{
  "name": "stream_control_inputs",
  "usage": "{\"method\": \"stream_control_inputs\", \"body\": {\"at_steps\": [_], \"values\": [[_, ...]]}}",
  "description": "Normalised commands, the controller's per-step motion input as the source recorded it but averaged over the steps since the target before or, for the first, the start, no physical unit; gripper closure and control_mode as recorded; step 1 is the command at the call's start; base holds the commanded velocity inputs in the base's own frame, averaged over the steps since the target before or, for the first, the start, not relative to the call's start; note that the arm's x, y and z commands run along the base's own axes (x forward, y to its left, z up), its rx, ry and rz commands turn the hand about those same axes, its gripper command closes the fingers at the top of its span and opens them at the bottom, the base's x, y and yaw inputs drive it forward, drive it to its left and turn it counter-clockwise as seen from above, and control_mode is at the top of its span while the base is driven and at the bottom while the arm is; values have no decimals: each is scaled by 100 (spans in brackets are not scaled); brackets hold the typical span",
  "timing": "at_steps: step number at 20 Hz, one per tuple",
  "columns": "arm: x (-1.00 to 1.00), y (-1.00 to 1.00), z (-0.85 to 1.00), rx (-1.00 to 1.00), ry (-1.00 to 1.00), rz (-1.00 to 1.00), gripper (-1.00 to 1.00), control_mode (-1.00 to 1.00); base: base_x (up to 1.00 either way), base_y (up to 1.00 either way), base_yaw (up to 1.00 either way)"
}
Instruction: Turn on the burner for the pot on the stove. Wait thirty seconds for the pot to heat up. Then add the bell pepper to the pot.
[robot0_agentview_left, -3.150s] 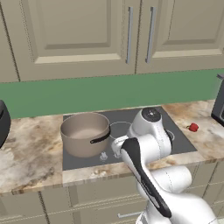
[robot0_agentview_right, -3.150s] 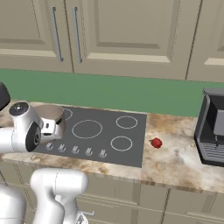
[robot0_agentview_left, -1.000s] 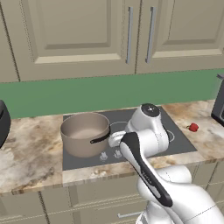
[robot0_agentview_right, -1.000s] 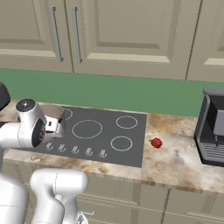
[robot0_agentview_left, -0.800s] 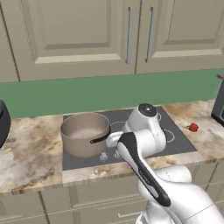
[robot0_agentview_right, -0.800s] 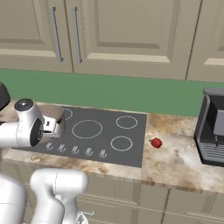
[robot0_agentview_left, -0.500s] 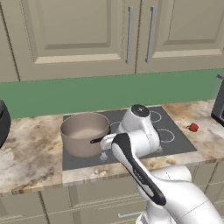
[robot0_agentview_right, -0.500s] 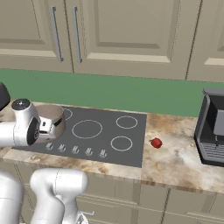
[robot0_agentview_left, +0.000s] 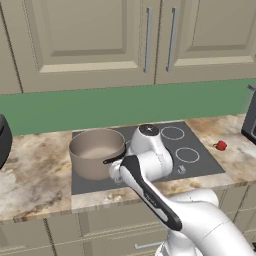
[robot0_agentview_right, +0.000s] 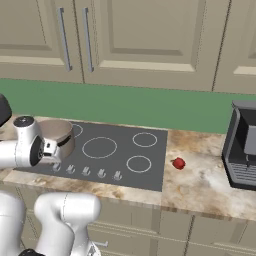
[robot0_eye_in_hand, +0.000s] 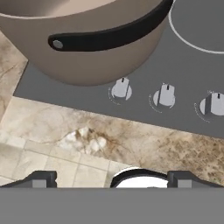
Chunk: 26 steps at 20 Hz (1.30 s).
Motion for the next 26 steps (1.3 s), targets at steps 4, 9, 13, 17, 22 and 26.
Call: {"method": "stream_control_inputs", "body": {"at_steps": [4,9,13,17,22,26], "values": [[0,0,-33,-6,7,2,-100,-100,0,0,0],[1,0,-26,-5,1,2,-100,-100,0,0,0],[4,0,-16,0,0,0,-100,-100,0,0,0],[5,0,-13,0,0,0,-100,-100,0,0,0],[11,0,-8,0,0,0,-100,-100,0,0,0],[19,0,-2,0,0,0,-100,-100,0,0,0]]}}
